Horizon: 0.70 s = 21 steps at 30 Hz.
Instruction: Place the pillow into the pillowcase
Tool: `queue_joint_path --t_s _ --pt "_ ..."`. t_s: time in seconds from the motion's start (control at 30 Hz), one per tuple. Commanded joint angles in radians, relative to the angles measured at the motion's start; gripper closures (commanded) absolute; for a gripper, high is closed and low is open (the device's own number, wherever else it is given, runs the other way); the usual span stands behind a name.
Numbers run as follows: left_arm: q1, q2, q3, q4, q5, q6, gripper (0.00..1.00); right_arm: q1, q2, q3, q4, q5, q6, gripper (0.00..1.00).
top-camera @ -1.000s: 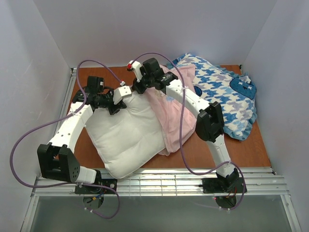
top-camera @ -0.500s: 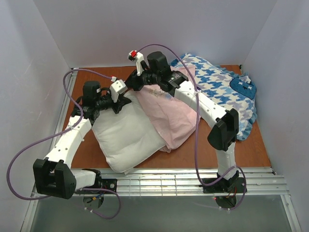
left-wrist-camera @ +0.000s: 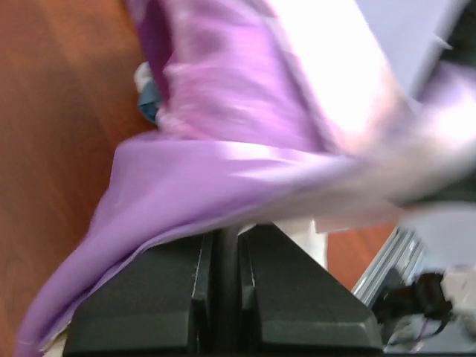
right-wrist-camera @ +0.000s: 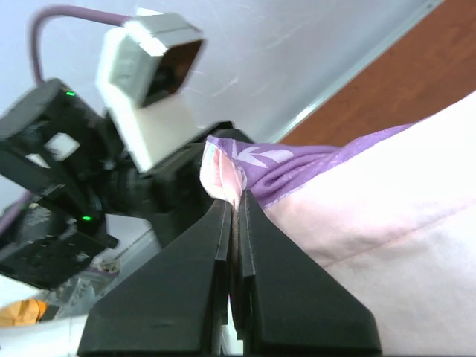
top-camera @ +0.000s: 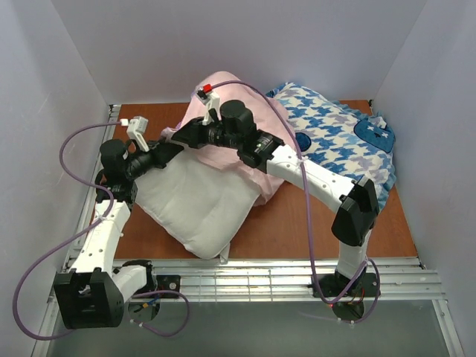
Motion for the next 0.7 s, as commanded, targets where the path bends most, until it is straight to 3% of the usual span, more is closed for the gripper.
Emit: queue_joint_path --t_s 0.0,0.07,0.1,0.17,0.2,0.23,0.3,0.33,0.4,0.53,0.57,0.67 --pt "0.107 -0.004 -0.035 0.049 -0.155 -0.212 1.0 0.09 0.038 0.077 0.123 0.012 0.068 0.99" --pt "0.144 0.033 -0.05 -0.008 -0.197 -0.208 1.0 0.098 0.095 0.126 0.121 -0.038 0.067 0.99" --pt "0.158 0.053 -0.075 -0.018 -0.212 -0.209 1.0 0.098 0.152 0.14 0.12 -0.124 0.058 0.91" --pt "0.18 0.122 -0.089 -0.013 -0.237 -0.197 1.0 0.094 0.14 0.087 0.121 -0.173 -0.021 0.62" --pt "0.18 0.151 -0.084 -0.027 -0.264 -0.154 1.0 0.088 0.125 0.07 0.108 -0.233 -0.06 0.38" --pt "0.181 0.182 -0.052 -0.095 -0.306 -0.13 0.91 0.06 0.108 0.06 0.039 -0.256 -0.098 0.29" --pt "0.207 0.262 -0.015 -0.152 -0.314 -0.065 0.7 0.014 0.03 0.005 -0.045 -0.284 -0.209 0.19" --pt "0.223 0.279 0.011 -0.189 -0.303 -0.041 0.45 -0.048 -0.005 -0.033 -0.073 -0.296 -0.23 0.19" --pt "0.244 0.305 0.046 -0.264 -0.349 0.019 0.33 -0.124 -0.122 -0.191 -0.086 -0.307 -0.287 0.19" --pt "0.249 0.259 0.132 -0.448 -0.371 0.333 0.3 -0.326 -0.292 -0.468 -0.139 -0.263 -0.411 0.2" --pt "0.244 0.239 0.141 -0.476 -0.36 0.399 0.19 -0.352 -0.32 -0.518 -0.15 -0.25 -0.436 0.2" --pt "0.113 0.167 0.172 -0.597 -0.439 0.585 0.18 -0.409 -0.394 -0.712 -0.167 -0.198 -0.528 0.2"
